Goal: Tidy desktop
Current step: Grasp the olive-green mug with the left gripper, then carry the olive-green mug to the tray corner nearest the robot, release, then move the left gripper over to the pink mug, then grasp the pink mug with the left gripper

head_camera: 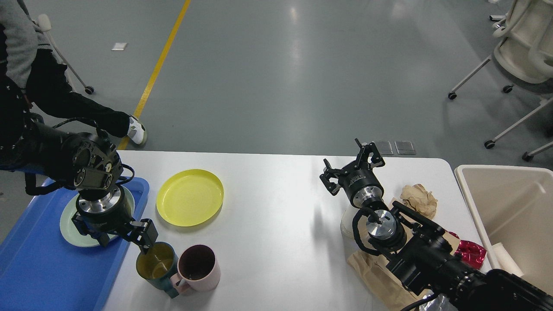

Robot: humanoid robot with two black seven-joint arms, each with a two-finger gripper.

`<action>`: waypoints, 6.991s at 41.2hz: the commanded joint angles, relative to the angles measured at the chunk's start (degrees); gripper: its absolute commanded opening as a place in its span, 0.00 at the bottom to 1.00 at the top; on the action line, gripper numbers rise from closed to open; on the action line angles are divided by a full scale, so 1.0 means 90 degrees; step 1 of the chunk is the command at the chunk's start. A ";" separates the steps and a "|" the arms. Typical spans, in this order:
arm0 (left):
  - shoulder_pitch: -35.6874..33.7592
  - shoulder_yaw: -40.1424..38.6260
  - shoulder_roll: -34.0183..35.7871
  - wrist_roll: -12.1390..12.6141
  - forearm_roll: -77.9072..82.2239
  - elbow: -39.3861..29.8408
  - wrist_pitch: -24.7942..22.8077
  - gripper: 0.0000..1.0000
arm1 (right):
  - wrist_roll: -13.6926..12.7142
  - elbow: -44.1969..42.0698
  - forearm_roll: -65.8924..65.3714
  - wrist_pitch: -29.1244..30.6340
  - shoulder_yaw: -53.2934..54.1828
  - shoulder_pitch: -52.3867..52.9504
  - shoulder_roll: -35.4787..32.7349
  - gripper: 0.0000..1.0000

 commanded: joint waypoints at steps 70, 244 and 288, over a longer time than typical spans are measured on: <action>0.1650 -0.0377 -0.0089 0.0417 -0.0107 -0.0009 0.2445 0.33 | 0.0000 0.0000 0.0000 0.0000 0.0000 0.0000 0.0000 1.00; 0.1230 -0.3198 0.2304 0.1539 0.0489 0.0324 -0.0477 0.99 | 0.0000 -0.0010 0.0000 0.0000 0.0000 0.0000 0.0000 1.00; 0.2704 -0.4127 0.1318 0.2058 0.0616 0.0069 0.1790 0.96 | 0.0000 0.0000 0.0000 0.0000 0.0000 0.0000 0.0000 1.00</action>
